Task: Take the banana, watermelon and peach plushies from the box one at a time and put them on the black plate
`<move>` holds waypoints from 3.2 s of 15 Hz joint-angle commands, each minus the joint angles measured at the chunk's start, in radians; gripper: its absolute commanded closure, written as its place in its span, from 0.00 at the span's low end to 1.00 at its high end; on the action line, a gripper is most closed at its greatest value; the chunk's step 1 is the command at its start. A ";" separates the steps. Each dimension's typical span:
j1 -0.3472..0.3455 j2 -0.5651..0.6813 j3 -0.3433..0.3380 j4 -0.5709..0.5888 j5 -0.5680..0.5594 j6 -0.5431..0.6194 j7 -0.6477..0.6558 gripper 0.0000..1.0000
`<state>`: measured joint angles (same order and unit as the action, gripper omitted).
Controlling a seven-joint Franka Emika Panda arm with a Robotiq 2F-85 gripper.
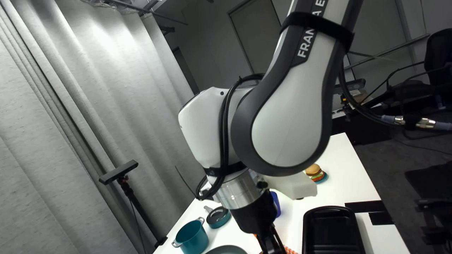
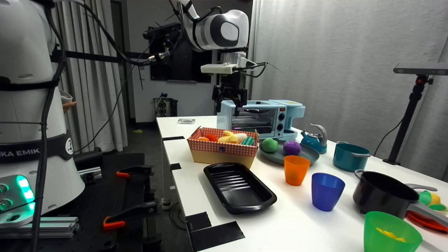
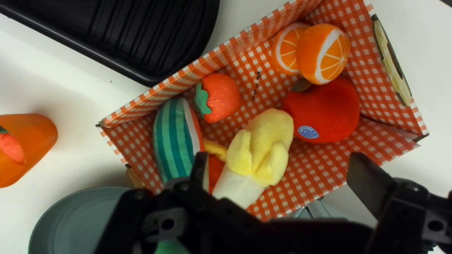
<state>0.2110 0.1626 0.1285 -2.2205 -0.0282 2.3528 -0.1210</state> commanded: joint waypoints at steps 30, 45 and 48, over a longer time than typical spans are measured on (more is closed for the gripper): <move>0.003 0.344 -0.003 0.214 0.002 0.114 0.205 0.00; 0.002 0.345 -0.025 0.214 0.002 0.107 0.232 0.84; 0.002 0.308 -0.028 0.192 -0.001 0.102 0.238 0.99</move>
<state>0.2117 0.5143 0.1076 -2.0049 -0.0278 2.4514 0.0914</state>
